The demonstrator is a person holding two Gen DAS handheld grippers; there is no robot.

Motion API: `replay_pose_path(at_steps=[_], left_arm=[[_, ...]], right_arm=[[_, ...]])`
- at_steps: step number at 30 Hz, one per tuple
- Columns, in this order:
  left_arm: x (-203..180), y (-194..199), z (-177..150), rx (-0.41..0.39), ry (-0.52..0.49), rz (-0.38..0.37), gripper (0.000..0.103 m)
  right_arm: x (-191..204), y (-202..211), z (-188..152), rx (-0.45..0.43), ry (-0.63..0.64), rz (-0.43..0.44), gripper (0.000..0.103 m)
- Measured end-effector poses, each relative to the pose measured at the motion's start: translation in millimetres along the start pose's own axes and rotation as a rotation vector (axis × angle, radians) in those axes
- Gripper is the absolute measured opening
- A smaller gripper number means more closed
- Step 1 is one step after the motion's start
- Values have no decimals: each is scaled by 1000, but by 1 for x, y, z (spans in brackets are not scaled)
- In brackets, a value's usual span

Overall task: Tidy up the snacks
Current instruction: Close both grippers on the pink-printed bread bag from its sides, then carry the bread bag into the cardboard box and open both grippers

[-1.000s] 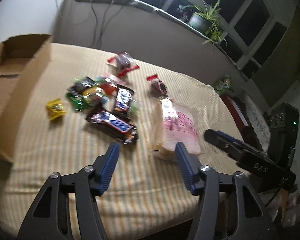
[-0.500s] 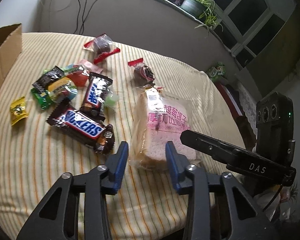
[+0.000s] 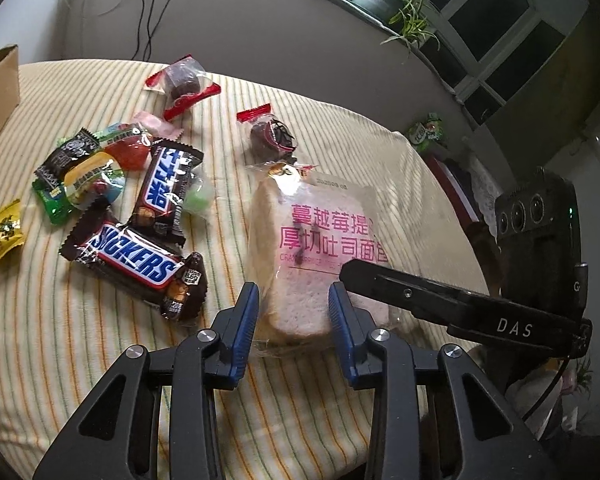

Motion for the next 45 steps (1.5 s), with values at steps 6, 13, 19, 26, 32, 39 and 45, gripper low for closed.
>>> replay_pose_path(at_steps=[6, 13, 19, 26, 32, 39, 45], left_arm=[[-5, 1, 0, -2, -12, 0, 33], [-3, 11, 1, -26, -7, -3, 33], [4, 36, 7, -80, -8, 20, 33], [24, 70, 18, -149, 3, 59, 33], [53, 104, 23, -213, 34, 98, 33], [96, 148, 25, -286, 84, 161, 33], [134, 180, 18, -332, 139, 216, 33]], right_arm=[[6, -2, 4, -1, 20, -17, 48], [14, -2, 5, -4, 46, -25, 46], [38, -3, 10, -15, 92, -17, 46], [80, -12, 22, -24, 164, 13, 45], [120, -23, 28, -16, 234, 41, 46], [180, -46, 33, 5, 329, 90, 46], [232, -73, 30, 34, 390, 133, 45]])
Point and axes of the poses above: each gripper's, at about its wrist camera, not at the fingertips, and y roughly against the way its jaws point, x to its left, z to its top, the point moved 8 cm from there along -y, roughly the way its jaws point, and after that the axes turned 1 degree about x, right-handed, at the moved point
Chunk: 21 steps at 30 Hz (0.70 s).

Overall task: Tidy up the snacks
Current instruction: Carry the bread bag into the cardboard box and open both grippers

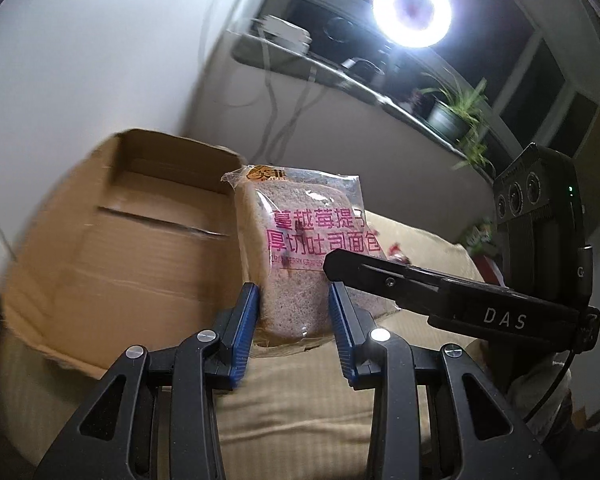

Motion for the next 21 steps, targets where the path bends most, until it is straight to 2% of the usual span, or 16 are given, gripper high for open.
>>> replay_pose_path(at_steps=[12, 21], left_arm=[[74, 21, 1, -31, 93, 96, 33], [101, 10, -1, -18, 132, 138, 33]], right_arm=[[60, -70, 8, 80, 85, 68, 45], [66, -101, 6, 134, 96, 83, 45]])
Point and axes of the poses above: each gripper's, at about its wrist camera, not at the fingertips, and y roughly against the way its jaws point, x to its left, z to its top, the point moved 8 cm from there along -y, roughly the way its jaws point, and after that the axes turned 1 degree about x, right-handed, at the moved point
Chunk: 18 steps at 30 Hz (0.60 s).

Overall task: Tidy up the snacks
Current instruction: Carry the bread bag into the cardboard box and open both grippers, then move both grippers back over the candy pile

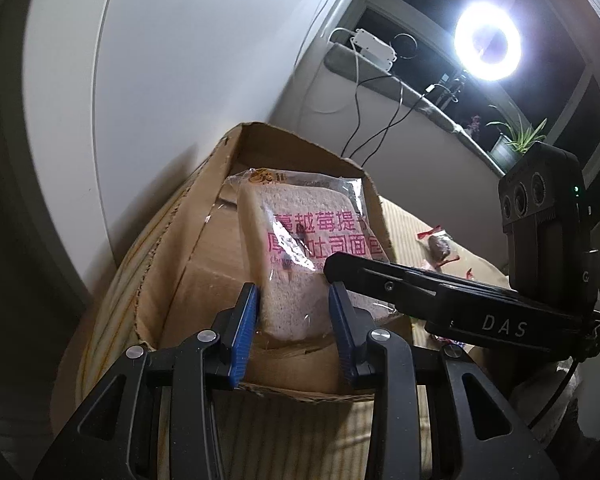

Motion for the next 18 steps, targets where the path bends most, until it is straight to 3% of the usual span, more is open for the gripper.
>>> replay_pose_path(at_steps=[3, 6, 9, 12, 16, 18], left_arm=[[5, -2, 0, -3, -9, 51, 33], [6, 2, 0, -16, -10, 72, 33], [5, 9, -1, -33, -22, 96, 33], [0, 16, -2, -47, -30, 101, 34], [-14, 28, -5, -76, -63, 116, 45], [-21, 34, -6, -95, -69, 120, 59]], right_arm=[[1, -5, 0, 19, 20, -18, 45], [0, -3, 0, -4, 67, -105, 51], [-3, 8, 0, -25, 70, -112, 60], [-4, 22, -1, -49, 80, -132, 60], [-7, 34, -4, -70, 87, -151, 62], [-10, 47, -10, -89, 90, -168, 66]])
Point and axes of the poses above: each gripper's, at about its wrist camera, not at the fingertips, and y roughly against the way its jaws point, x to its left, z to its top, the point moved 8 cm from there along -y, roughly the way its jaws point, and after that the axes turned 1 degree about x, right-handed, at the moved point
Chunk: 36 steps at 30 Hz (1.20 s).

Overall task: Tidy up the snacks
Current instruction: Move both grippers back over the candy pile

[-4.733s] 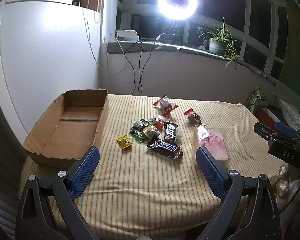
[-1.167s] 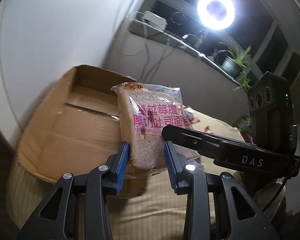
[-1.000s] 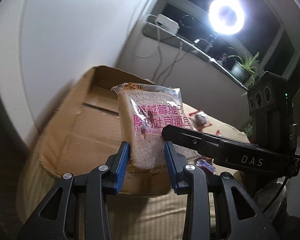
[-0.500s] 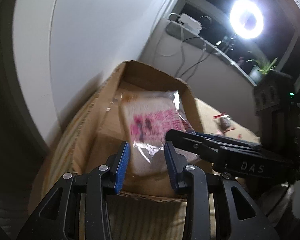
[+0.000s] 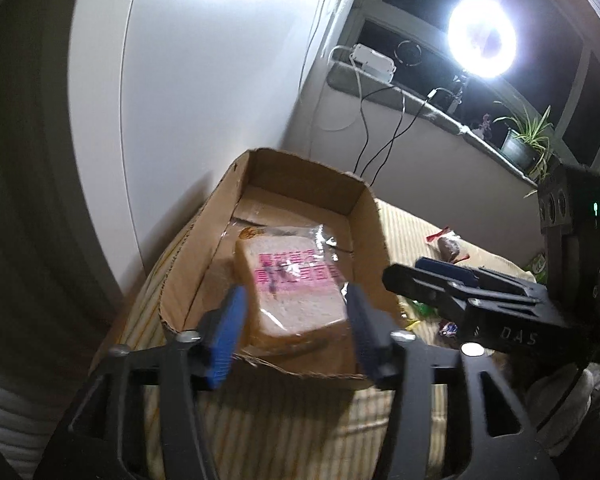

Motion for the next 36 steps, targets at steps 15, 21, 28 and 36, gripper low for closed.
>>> replay_pose_path(at_steps=[15, 21, 28, 36], left_arm=[[-88, 0, -32, 25, -79, -115, 63], [-118, -19, -52, 76, -98, -154, 63], [-138, -48, -69, 112, -175, -110, 47], [-144, -78, -65, 127, -217, -57, 38]], right_arm=[[-102, 85, -48, -84, -67, -207, 88], [-144, 103, -70, -61, -89, -269, 88], [-174, 97, -96, -17, -130, -281, 65], [-184, 69, -103, 46, -117, -248, 48]])
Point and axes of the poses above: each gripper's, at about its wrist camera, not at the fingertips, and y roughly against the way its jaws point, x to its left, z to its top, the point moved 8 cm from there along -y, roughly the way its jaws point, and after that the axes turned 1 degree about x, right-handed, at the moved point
